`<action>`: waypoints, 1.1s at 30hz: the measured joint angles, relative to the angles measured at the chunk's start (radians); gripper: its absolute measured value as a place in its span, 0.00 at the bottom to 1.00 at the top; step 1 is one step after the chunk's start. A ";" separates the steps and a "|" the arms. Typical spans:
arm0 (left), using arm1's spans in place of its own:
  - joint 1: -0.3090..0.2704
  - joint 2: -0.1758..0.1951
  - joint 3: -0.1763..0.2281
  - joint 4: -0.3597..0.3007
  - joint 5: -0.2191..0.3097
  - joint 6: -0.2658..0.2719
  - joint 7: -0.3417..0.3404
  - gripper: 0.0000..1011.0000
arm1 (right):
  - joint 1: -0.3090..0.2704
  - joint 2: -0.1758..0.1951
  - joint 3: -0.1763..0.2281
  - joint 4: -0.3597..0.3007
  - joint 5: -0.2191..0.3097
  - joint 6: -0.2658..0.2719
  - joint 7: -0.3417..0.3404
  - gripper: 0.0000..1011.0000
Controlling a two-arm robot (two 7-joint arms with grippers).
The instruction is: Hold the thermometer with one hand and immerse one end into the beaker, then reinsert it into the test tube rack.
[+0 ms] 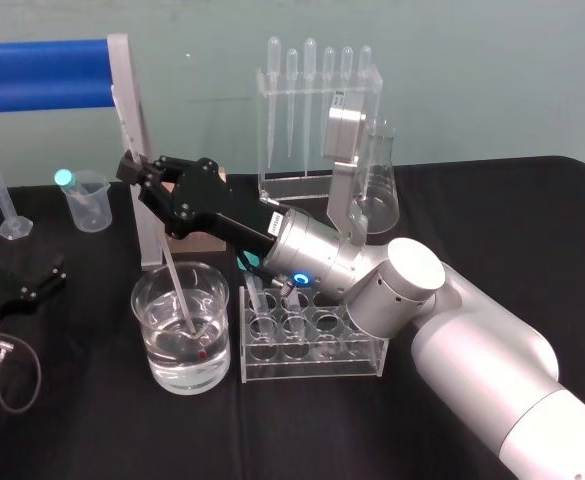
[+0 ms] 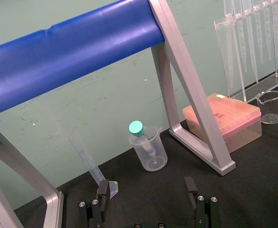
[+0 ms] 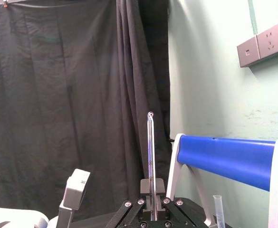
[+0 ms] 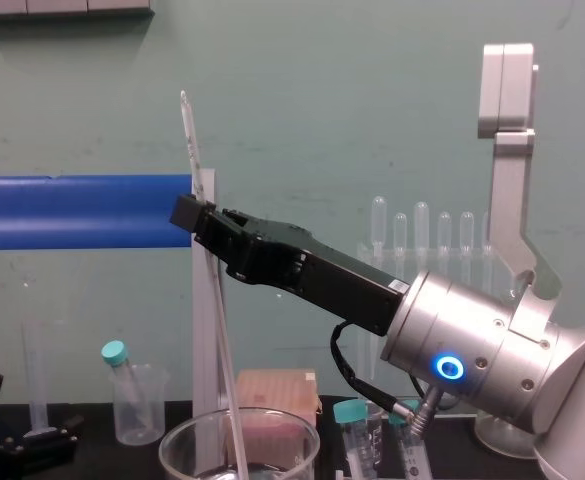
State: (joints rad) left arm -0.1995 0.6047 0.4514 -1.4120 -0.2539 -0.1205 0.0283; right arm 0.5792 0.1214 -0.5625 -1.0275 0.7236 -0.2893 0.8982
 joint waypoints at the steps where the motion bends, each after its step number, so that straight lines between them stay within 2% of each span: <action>1: 0.000 0.000 0.000 0.000 0.000 0.000 0.000 1.00 | 0.000 0.000 0.000 0.000 0.000 0.000 0.000 0.06; 33: 0.000 0.000 0.000 0.000 0.000 0.000 0.000 1.00 | 0.000 0.000 0.000 -0.001 0.000 -0.001 -0.002 0.06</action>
State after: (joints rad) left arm -0.1995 0.6047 0.4514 -1.4120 -0.2539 -0.1205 0.0283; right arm 0.5789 0.1213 -0.5626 -1.0280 0.7238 -0.2904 0.8965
